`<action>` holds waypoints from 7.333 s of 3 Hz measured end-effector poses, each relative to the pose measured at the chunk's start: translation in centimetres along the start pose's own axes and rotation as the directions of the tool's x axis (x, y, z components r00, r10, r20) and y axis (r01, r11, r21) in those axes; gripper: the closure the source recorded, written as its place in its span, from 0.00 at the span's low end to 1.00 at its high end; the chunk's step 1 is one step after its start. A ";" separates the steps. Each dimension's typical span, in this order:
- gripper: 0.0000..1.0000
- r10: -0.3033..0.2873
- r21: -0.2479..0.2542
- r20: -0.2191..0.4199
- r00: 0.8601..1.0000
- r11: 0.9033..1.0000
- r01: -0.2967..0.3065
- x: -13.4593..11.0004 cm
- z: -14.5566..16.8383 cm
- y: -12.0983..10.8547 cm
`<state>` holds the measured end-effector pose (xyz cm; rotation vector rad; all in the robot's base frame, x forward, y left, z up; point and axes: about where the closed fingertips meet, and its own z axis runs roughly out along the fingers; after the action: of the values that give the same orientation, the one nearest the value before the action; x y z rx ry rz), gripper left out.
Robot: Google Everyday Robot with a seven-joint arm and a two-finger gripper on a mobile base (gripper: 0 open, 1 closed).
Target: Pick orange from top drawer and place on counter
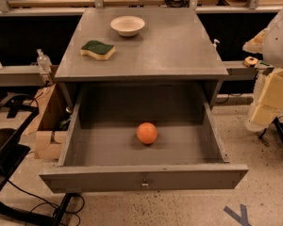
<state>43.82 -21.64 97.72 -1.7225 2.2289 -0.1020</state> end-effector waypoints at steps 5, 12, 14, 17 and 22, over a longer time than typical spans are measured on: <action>0.00 -0.056 0.100 0.613 0.788 0.995 -0.007 -7.6 18.9 -4.9; 0.38 -0.010 -0.036 0.564 0.826 0.999 0.037 -10.7 42.0 -2.0; 0.82 -0.078 -0.061 0.704 0.706 0.984 0.169 -16.5 36.4 1.1; 1.00 0.020 -0.089 0.762 0.647 0.993 0.074 -18.1 27.6 -6.0; 1.00 0.120 0.122 0.691 0.713 0.953 -0.279 -21.6 20.3 -25.9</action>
Offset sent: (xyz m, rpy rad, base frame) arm 0.0556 0.0184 -0.0633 0.3171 -0.1620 0.0510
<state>78.66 -5.21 89.54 -1.1237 1.7414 0.2862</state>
